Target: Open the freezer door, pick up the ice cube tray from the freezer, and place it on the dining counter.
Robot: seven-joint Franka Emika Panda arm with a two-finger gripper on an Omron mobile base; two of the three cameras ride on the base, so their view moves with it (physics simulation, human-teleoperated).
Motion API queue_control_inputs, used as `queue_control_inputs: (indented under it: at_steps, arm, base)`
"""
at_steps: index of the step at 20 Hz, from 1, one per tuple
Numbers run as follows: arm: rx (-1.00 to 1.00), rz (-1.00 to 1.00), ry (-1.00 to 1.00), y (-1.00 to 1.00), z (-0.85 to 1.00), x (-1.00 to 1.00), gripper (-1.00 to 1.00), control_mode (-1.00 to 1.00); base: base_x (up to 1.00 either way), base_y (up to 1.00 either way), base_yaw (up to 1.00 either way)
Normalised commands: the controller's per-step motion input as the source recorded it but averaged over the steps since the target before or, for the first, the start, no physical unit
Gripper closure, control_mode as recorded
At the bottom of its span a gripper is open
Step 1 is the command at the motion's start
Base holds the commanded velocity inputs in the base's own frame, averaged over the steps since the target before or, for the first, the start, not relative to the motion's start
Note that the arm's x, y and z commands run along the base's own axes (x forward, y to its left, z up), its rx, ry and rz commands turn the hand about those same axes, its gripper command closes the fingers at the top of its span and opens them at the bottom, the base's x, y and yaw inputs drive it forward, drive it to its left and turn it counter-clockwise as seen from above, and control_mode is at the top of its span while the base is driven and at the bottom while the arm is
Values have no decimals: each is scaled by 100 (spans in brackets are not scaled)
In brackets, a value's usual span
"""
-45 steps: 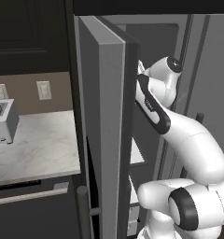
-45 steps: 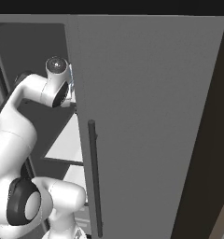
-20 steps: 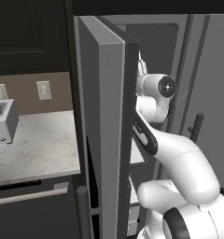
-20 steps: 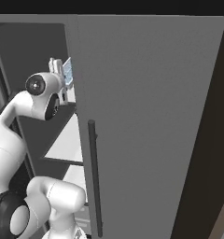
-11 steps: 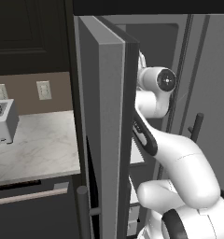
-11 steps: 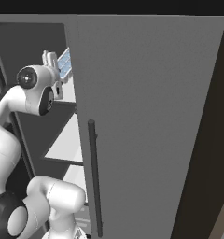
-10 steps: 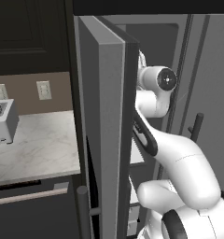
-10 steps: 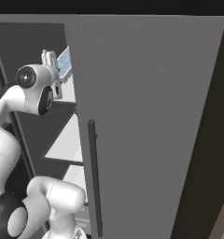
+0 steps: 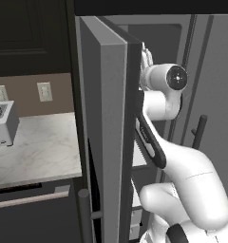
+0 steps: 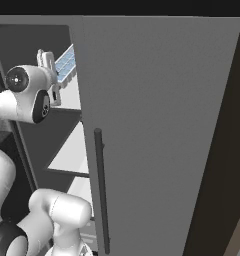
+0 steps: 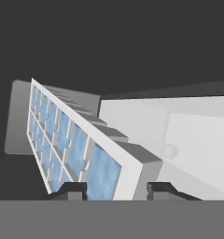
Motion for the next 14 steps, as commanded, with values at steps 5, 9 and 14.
queue_control_inputs:
  at_steps: [5, 9, 14]
  arm:
    - [0, 0, 2, 0, 3, -55, 100, -100]
    - [0, 0, 2, 0, 1, -62, 100, -100]
    - [0, 2, 8, 0, 12, -63, 100, -100]
  base:
    - [0, 0, 0]
    - [0, 0, 0]
    - [0, 0, 0]
